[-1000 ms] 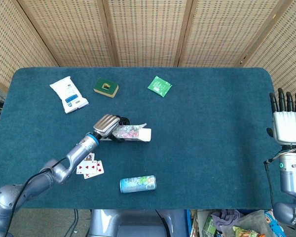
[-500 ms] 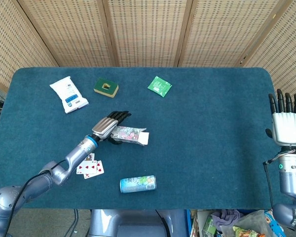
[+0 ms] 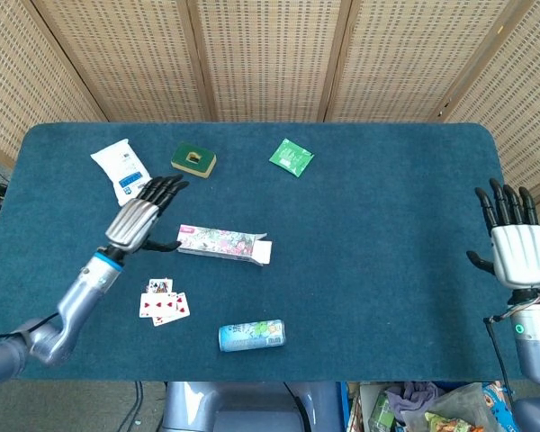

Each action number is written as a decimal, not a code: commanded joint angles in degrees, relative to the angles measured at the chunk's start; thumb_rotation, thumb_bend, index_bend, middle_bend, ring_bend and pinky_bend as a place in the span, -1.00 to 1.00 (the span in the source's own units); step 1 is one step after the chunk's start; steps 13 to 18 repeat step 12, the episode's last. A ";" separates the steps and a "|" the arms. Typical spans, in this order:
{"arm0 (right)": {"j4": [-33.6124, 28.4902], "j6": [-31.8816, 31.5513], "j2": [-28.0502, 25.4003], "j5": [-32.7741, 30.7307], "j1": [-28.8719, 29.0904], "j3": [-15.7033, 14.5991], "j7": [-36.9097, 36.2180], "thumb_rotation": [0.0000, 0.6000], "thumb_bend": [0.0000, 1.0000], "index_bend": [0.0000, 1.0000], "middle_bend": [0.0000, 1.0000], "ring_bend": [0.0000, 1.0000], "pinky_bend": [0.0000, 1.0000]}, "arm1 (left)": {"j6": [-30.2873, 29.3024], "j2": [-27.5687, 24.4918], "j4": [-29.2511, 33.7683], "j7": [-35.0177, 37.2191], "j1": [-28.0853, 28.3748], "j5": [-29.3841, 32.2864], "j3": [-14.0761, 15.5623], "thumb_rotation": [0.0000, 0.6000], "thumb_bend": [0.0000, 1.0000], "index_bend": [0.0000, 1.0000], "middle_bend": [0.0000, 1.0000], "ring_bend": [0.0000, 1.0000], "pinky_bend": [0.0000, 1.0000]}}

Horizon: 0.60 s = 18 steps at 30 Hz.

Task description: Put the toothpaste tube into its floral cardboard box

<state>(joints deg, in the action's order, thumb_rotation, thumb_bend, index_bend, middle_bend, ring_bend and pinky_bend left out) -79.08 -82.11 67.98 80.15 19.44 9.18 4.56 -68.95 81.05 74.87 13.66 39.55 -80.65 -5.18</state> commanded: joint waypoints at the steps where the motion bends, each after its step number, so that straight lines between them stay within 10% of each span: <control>1: 1.13 -2.51 0.24 4.37 -2.27 -2.75 -5.53 1.00 -1.00 -1.00 -1.00 -1.00 -1.00 | -11.08 -6.98 10.01 -7.70 -9.75 4.31 -0.31 1.00 -0.61 -1.00 -1.00 -1.00 -1.00; 18: -0.02 -7.59 0.94 10.07 -6.08 -6.09 -7.42 1.00 -1.00 -1.00 -1.00 -1.00 -1.00 | -21.39 -15.63 26.03 -16.55 -23.24 5.32 5.33 1.00 -0.61 -1.00 -1.00 -1.00 -1.00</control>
